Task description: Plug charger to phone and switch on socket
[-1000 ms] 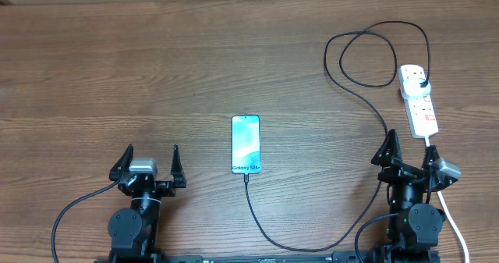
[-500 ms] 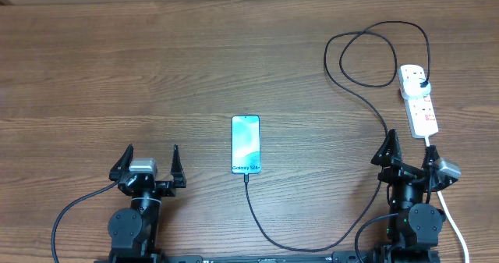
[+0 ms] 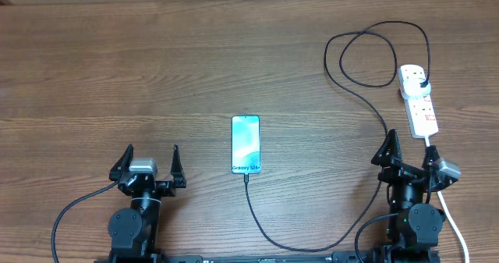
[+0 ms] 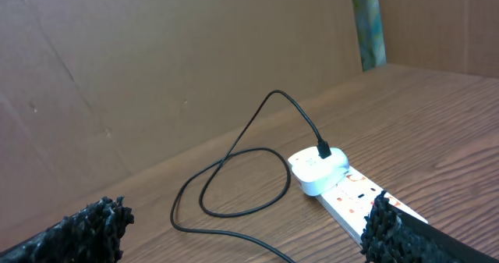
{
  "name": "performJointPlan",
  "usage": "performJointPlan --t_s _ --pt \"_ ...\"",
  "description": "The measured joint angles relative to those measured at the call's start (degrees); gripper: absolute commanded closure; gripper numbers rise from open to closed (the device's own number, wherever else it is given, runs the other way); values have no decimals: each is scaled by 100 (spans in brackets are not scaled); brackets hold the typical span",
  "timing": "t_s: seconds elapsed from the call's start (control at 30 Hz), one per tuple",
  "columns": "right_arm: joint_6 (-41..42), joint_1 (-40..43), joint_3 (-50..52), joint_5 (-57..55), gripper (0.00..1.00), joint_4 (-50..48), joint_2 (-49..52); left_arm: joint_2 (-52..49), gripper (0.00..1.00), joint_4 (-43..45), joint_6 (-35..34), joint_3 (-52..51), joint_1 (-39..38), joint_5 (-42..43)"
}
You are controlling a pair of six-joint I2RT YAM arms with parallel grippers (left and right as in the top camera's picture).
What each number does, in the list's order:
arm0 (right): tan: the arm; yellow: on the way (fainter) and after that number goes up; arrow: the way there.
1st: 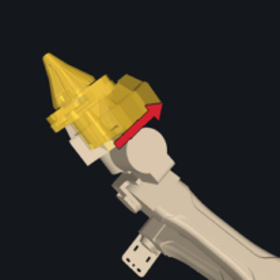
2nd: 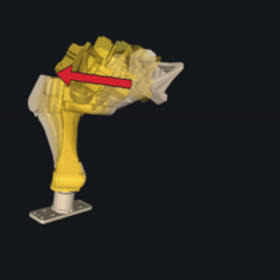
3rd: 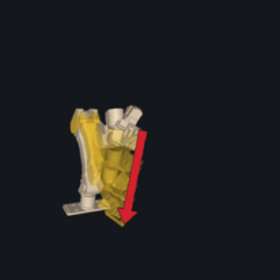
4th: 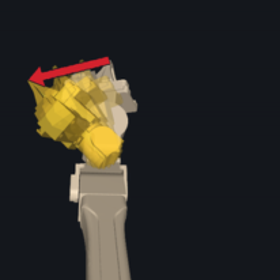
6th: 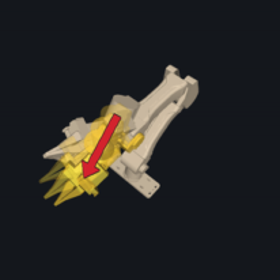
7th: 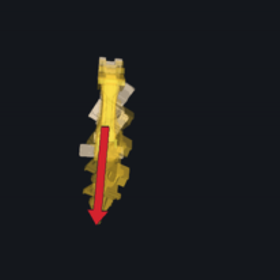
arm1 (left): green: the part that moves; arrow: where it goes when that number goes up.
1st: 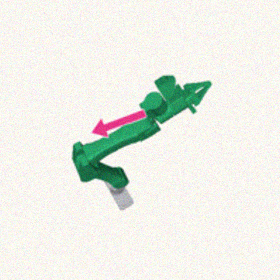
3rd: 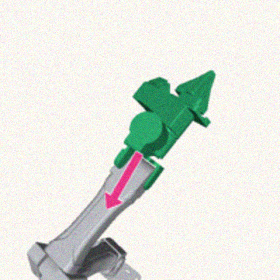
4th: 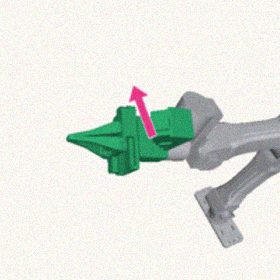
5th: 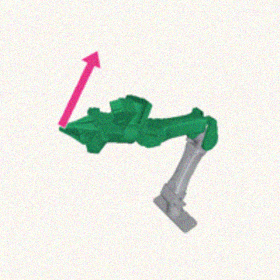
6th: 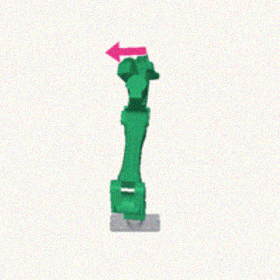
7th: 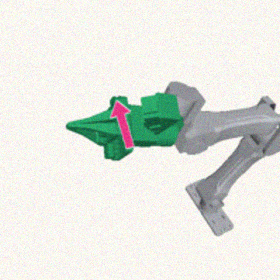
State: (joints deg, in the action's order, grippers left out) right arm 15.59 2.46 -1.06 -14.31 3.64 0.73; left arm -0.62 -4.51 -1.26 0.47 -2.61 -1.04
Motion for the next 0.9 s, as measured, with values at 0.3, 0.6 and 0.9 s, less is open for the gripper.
performJointPlan --t_s 0.3,0.6,0.9 --pt "-822 0 0 -52 0 -2 0 0 0 0 0 0 0 0" --pt "-2159 0 0 -72 0 -2 0 0 0 0 0 0 0 0" --pt "-2356 0 0 -72 0 0 0 0 1 0 0 0 0 0"
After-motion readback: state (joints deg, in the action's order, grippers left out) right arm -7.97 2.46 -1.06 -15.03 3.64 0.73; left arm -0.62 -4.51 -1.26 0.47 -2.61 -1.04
